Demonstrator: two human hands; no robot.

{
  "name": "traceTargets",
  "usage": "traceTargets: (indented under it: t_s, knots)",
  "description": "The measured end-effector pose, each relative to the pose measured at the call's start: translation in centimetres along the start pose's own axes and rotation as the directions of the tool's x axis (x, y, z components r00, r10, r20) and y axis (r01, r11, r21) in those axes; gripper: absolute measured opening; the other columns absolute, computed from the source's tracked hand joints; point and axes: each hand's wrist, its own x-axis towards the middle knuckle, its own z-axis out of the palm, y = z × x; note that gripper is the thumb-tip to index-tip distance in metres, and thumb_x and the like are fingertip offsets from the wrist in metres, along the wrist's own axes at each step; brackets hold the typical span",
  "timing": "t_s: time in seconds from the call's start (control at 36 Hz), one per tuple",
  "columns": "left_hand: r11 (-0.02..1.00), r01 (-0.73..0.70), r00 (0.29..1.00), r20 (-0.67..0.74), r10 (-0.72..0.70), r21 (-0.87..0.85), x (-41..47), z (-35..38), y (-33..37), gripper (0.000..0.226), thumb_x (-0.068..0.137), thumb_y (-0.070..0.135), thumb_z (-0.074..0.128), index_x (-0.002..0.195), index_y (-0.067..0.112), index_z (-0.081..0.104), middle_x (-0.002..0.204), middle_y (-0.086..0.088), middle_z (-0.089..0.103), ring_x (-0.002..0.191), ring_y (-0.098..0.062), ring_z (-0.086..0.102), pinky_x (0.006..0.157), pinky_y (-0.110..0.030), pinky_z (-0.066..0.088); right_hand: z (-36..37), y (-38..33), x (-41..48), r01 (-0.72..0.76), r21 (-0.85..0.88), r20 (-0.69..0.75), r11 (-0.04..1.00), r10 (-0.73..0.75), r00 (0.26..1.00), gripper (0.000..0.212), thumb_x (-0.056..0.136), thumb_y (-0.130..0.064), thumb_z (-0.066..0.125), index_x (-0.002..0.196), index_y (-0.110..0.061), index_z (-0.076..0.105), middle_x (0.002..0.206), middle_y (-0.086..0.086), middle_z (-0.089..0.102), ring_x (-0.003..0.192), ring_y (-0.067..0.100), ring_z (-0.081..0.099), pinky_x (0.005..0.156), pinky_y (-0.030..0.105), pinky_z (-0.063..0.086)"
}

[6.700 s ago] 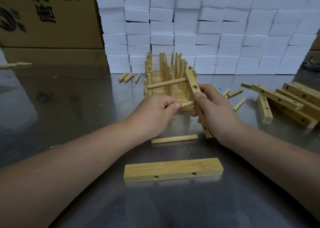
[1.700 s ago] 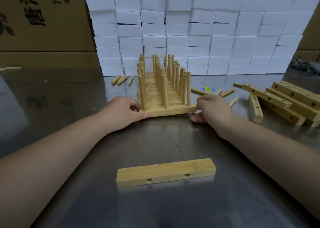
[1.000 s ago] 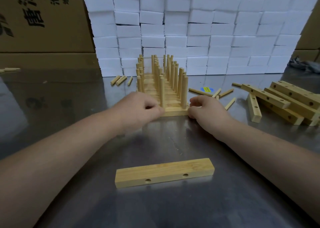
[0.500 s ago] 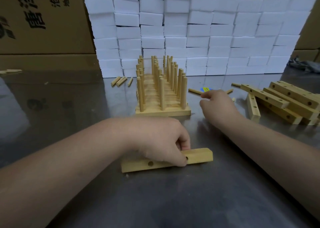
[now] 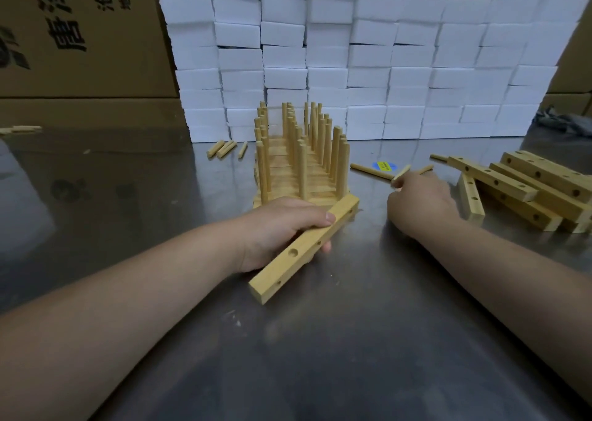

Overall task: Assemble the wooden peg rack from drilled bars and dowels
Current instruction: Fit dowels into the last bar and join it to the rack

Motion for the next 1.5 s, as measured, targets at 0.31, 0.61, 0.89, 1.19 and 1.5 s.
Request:
traceTargets:
  t_s: [0.31,0.61,0.89,1.19,1.5]
  knots:
    - [0.953,0.059,0.998,0.045,-0.048,-0.298,0.9,-0.5,-0.7,0.015,0.094,0.016,0.042,0.08,0.012,0.047,0.057,-0.005,0.048,0.036,-0.012,0.043,0.035,-0.014,0.03,-0.1,0.3,0.2,0.021,0.033,0.044,0.999,-0.022,0.999,0.044,0.088,-0.006,0.053,0.13,-0.017,0.052,0.136,0.012,0.035,0.116,0.029,0.046,0.085,0.032,0.039]
    - [0.943,0.026,0.997,0.071,-0.002,-0.331,1.0,-0.9,-1.1,0.029,0.072,0.029,0.059,0.09,0.007,0.062,0.058,0.0,0.045,0.041,-0.008,0.042,0.036,-0.016,0.033,-0.3,0.5,0.7,-0.068,0.291,-0.138,0.954,0.112,0.984,0.052,0.087,0.0,0.049,0.138,-0.009,0.038,0.135,0.017,0.037,0.106,0.032,0.054,0.086,0.037,0.048]
    - [0.864,0.068,0.997,0.072,-0.036,-0.5,1.1,-1.5,-1.2,0.032,0.073,0.043,0.054,0.085,0.013,0.055,0.058,0.003,0.051,0.039,-0.006,0.039,0.034,-0.014,0.032,-2.3,-1.6,-1.9,0.39,0.64,-0.501,0.662,-0.026,0.865,0.044,0.094,0.0,0.033,0.134,-0.018,0.04,0.117,-0.001,0.047,0.087,0.002,0.046,0.07,0.005,0.036]
    - [0.769,0.053,0.993,-0.052,-0.111,-0.637,1.4,-1.5,-1.2,0.041,0.097,0.042,0.033,0.077,0.013,0.053,0.051,0.002,0.043,0.034,-0.008,0.034,0.034,-0.013,0.026,-1.5,-2.6,-5.5,0.864,0.157,-0.627,0.479,-0.627,0.462,0.029,0.076,0.014,0.041,0.095,0.009,0.063,0.084,0.018,0.059,0.082,0.016,0.047,0.075,0.016,0.036]
    - [0.805,-0.006,0.985,-0.142,-0.097,-0.593,1.4,-1.2,-1.2,0.036,0.096,0.04,0.038,0.08,0.013,0.055,0.051,0.0,0.046,0.035,-0.01,0.038,0.033,-0.014,0.03,-1.0,-2.8,-5.9,0.853,0.028,-0.5,0.522,-0.731,0.464,0.03,0.074,0.012,0.047,0.097,0.009,0.065,0.086,0.026,0.061,0.073,0.039,0.062,0.061,0.04,0.05]
